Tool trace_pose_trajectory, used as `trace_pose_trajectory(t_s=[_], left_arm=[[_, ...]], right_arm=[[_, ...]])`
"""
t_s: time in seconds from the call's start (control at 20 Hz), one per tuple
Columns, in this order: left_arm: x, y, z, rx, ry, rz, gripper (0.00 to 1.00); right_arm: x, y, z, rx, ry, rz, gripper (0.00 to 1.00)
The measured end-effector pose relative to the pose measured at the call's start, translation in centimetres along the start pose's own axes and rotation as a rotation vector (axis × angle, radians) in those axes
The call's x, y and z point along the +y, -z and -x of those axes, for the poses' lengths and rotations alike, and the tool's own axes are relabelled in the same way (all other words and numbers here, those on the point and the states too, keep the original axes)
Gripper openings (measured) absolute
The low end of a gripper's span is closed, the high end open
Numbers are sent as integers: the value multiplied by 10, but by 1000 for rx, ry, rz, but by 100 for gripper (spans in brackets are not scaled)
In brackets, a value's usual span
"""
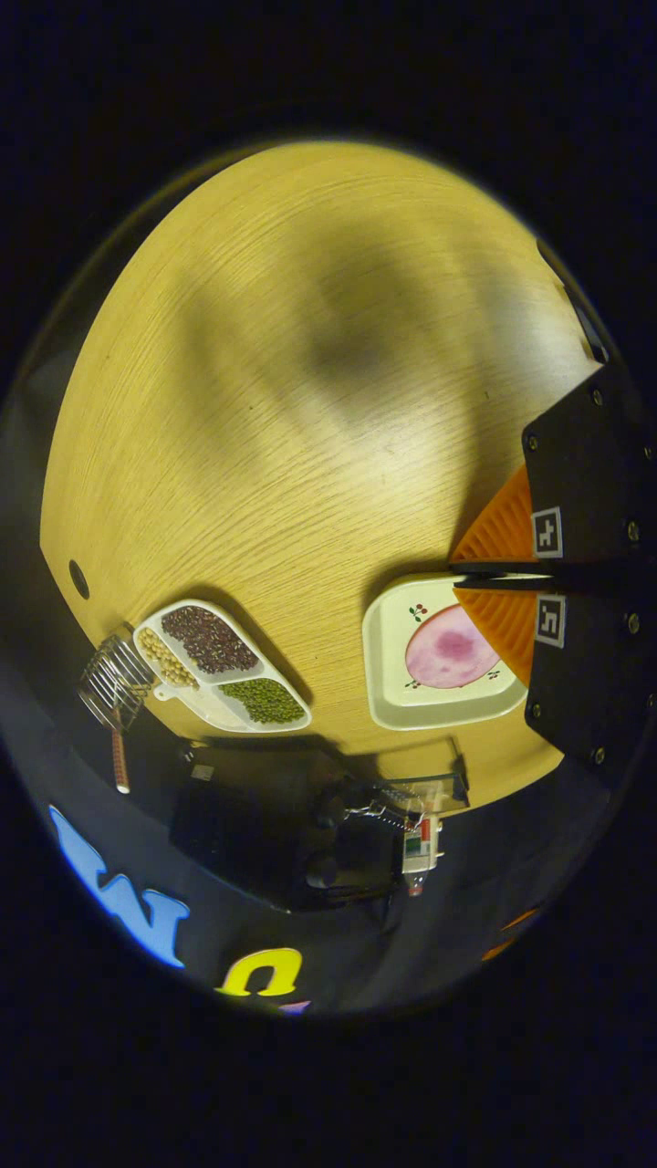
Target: Open the electric oven with the left hand, put the food in, and close the electric oven.
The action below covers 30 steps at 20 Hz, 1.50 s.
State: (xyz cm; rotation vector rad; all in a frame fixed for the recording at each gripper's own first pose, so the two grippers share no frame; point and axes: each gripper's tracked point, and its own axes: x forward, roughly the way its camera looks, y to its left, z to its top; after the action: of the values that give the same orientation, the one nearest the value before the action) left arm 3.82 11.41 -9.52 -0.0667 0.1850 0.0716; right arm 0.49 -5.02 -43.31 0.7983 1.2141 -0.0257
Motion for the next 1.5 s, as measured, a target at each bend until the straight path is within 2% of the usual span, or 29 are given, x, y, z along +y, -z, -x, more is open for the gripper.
trace_pose_trajectory(t_s=[0.6,0.7,0.75,0.95,1.15,1.5], left_arm=[[-18,-16,-4,-21,61,-4,100],[-21,-23,-3,-36,77,-1,100],[-25,-27,-2,-41,93,1,90],[-41,-54,0,-96,156,-13,100],[-48,-64,-1,-116,217,-28,100],[-24,-82,0,-139,265,-12,100]], right_arm=[[30,15,26,-120,-278,-243,1],[36,21,34,-140,-279,-258,0],[40,24,38,-158,-267,-252,0],[77,43,60,-207,-286,-266,0],[115,65,64,-233,-285,-278,0],[183,90,51,-280,-301,-410,0]])
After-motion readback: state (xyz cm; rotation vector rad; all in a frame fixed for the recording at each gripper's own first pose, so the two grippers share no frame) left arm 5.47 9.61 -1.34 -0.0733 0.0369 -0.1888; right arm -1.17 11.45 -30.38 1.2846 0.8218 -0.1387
